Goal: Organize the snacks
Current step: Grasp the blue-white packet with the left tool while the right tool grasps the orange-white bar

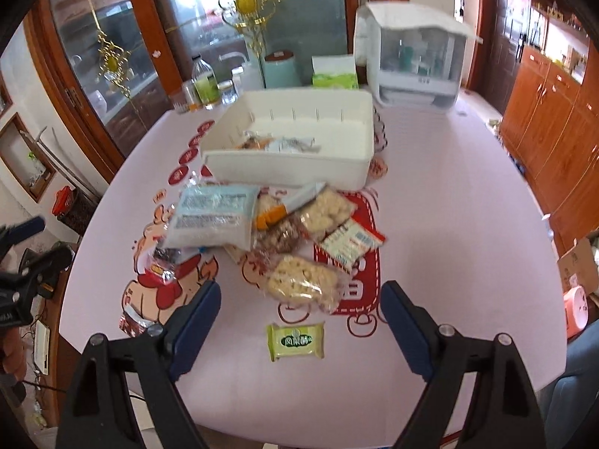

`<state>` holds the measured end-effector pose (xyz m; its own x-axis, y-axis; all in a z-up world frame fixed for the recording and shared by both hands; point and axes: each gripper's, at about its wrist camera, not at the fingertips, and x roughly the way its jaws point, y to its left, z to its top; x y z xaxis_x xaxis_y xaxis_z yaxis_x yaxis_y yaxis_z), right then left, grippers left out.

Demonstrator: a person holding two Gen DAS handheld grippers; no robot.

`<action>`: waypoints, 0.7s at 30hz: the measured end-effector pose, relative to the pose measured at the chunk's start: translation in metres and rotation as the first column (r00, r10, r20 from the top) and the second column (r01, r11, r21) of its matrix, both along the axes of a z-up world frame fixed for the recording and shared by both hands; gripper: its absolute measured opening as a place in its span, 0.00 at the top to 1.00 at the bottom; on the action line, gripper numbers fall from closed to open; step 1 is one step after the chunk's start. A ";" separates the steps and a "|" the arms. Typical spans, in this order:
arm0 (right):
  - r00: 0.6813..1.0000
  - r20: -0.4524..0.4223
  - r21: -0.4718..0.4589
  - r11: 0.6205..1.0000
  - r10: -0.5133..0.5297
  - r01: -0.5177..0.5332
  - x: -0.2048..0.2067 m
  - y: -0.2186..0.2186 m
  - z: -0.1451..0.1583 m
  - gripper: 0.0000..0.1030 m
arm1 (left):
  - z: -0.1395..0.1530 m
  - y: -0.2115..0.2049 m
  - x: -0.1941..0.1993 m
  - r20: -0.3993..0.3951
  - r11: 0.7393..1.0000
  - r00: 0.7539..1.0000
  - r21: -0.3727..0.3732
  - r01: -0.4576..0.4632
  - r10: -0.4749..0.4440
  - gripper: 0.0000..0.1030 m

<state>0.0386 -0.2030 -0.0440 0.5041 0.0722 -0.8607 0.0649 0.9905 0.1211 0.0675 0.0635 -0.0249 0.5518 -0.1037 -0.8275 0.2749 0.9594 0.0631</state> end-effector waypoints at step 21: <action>0.988 -0.149 0.077 0.996 -0.028 0.040 0.116 0.025 -0.048 0.31 | -0.108 0.017 0.147 -0.307 0.972 0.951 -0.214 -0.097 0.027 0.09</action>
